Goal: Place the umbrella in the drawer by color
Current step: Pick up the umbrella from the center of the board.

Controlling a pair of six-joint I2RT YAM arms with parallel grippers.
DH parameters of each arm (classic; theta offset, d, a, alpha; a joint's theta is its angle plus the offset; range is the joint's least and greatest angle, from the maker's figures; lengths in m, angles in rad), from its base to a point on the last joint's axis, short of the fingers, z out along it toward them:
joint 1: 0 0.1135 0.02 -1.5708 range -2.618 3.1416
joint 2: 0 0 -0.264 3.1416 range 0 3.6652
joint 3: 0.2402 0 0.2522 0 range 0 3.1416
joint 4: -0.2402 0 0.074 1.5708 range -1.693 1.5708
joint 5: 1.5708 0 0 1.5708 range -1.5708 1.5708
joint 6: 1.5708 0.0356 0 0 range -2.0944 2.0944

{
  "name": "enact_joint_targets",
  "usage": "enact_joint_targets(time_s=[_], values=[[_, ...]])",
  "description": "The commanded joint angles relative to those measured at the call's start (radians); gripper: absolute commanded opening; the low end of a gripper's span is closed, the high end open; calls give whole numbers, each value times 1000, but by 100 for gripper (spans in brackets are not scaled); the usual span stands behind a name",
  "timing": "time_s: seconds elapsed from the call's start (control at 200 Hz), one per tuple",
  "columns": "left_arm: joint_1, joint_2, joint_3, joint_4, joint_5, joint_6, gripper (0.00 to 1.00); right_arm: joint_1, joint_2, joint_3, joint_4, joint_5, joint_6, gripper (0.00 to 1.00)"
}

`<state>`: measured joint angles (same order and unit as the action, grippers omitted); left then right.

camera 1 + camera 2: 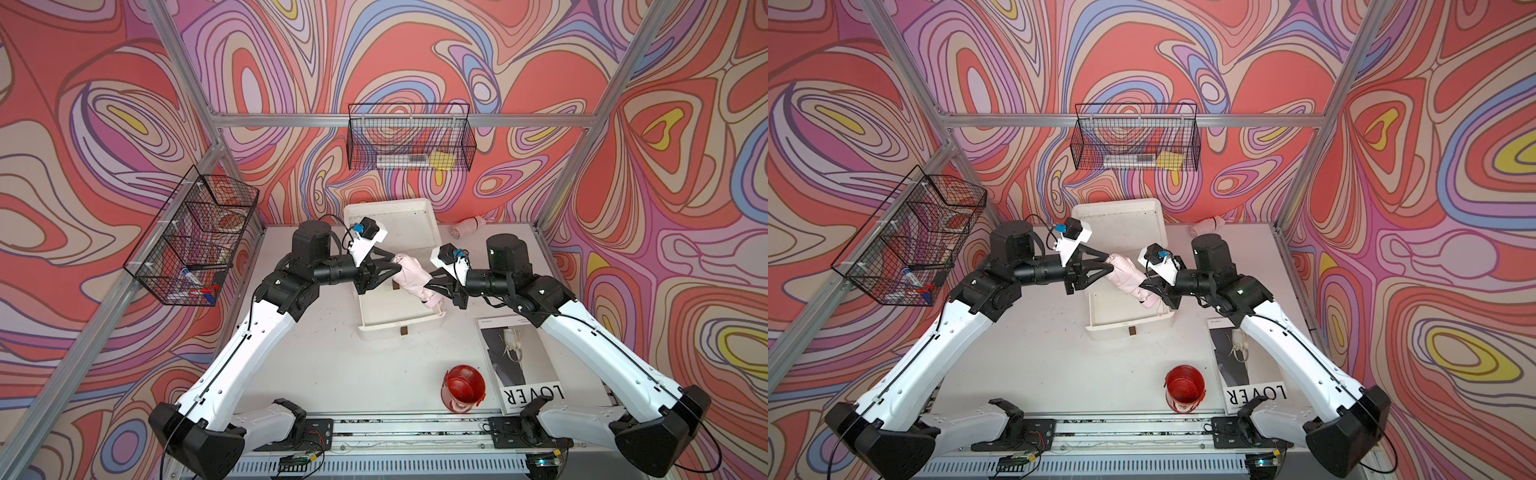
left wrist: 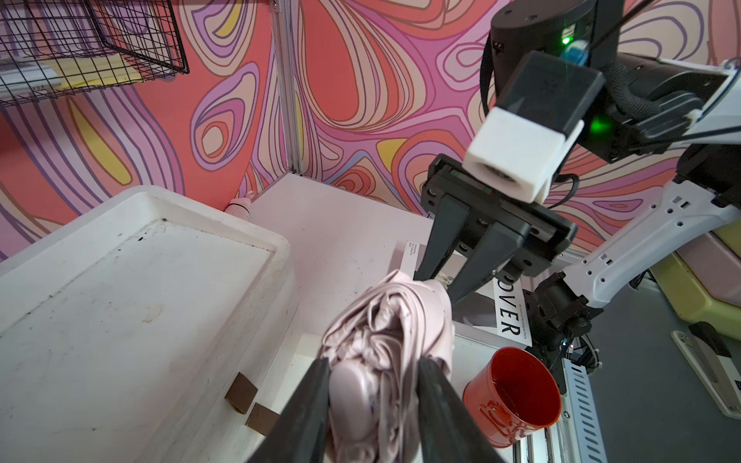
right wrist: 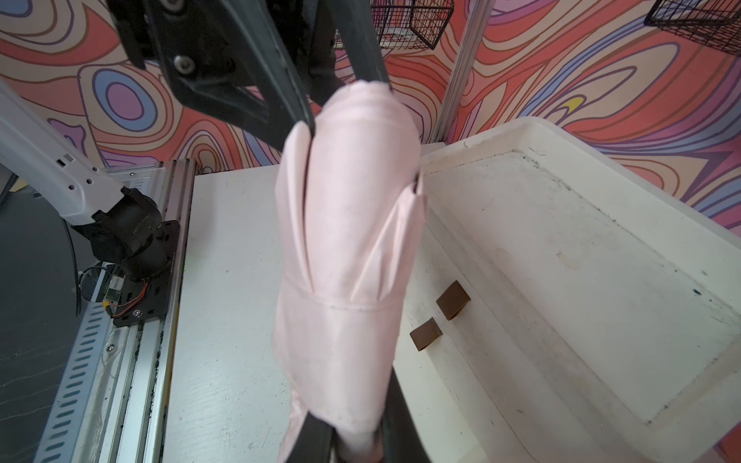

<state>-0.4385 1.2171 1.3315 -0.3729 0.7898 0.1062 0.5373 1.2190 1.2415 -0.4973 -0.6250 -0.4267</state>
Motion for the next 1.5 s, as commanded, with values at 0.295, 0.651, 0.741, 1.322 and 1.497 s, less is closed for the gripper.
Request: enact_joint_targets(time_s=[0.295,0.651,0.741,1.322,1.497], values=[[-43,38,15,-33,43,7,64,13,-15,57,80,-95,-37,1],[-53,49,26,-49,112,22,26,13,-12,41,103,-125,-67,1],[-55,46,27,-50,137,21,12,13,-6,39,117,-125,-71,1],[-70,-21,-29,66,-282,-74,0,13,-17,-30,261,77,127,38],[-145,3,-34,33,-606,-117,0,13,-6,-67,194,241,195,55]])
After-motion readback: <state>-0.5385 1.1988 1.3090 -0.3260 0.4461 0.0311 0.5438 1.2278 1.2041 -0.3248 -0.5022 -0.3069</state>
